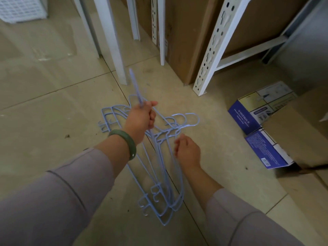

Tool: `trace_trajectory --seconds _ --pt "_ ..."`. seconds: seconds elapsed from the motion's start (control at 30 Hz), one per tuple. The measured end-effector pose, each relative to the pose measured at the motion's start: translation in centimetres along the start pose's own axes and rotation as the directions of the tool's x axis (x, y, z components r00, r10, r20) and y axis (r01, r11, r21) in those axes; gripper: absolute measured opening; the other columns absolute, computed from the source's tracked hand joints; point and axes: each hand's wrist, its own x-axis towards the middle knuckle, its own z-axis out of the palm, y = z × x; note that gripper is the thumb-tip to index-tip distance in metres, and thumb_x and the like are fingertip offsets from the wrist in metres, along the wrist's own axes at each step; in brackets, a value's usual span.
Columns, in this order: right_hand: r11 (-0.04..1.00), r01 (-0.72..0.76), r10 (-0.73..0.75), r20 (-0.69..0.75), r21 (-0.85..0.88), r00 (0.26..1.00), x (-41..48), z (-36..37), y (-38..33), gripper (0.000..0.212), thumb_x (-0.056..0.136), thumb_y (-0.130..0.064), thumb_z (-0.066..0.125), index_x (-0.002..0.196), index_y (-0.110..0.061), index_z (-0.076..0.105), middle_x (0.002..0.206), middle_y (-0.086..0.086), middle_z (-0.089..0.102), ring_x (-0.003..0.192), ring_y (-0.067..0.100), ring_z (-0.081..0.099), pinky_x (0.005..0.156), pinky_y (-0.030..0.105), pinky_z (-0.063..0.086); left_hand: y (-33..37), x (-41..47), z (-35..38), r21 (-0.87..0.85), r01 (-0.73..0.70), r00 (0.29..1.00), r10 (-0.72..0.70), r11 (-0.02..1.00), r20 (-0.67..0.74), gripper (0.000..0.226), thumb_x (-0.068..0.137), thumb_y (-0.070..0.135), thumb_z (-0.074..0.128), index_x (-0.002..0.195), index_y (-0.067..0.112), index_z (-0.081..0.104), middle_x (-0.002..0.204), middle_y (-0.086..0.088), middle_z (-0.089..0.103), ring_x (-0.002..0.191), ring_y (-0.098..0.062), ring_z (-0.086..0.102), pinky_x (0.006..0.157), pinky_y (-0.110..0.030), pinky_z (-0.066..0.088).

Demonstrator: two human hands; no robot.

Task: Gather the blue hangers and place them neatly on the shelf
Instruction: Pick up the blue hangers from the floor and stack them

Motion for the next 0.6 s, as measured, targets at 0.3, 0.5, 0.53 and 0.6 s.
trace_trajectory --seconds 0.3,0.5,0.53,0.6 --pt "0.832 -0.006 0.063 0.085 -0.555 0.994 0.8 -0.1 1.5 0.033 0.088 -0.019 0.05 0.118 -0.012 0.059 0.118 0.015 0.066 0.11 0.033 0.06 0.09 0.035 0.048 1.5 -1.9 -3.4 0.11 -0.092 0.995 0.096 0.99 -0.032 0.028 0.1 0.021 0.034 0.087 0.014 0.057 0.037 0.007 0.056 0.028 -0.003 0.044 0.031 -0.013 0.031" --pt "0.994 0.108 -0.105 0.101 -0.028 0.989 -0.2 1.6 -3.1 0.023 0.091 -0.023 0.049 0.085 -0.011 0.068 0.062 0.003 0.057 0.059 0.021 0.053 0.066 0.033 0.04 2.4 -3.1 -3.7 -0.056 0.05 0.998 -0.048 0.997 0.04 0.033 0.098 -0.002 0.031 0.127 -0.011 0.044 0.115 -0.025 0.059 0.108 -0.034 0.061 0.086 -0.032 0.051" --pt "0.988 0.15 -0.152 0.117 0.027 0.981 -0.9 2.0 -4.1 0.02 0.09 -0.02 0.049 0.081 -0.016 0.067 0.056 -0.002 0.053 0.055 0.017 0.049 0.065 0.033 0.04 2.4 -3.2 -3.8 -0.061 0.06 0.998 -0.058 0.996 0.039 0.035 0.097 -0.005 0.032 0.129 -0.012 0.042 0.125 -0.027 0.055 0.118 -0.036 0.056 0.092 -0.034 0.047" --pt "0.968 0.245 -0.25 0.133 0.053 0.959 -2.8 2.8 -5.7 0.024 0.091 -0.016 0.048 0.075 -0.02 0.066 0.053 -0.007 0.049 0.057 0.016 0.049 0.066 0.032 0.04 2.6 -3.2 -4.0 -0.101 0.08 0.995 -0.074 0.992 0.062 0.039 0.094 -0.011 0.034 0.132 -0.01 0.04 0.13 -0.026 0.054 0.119 -0.034 0.055 0.092 -0.035 0.05"
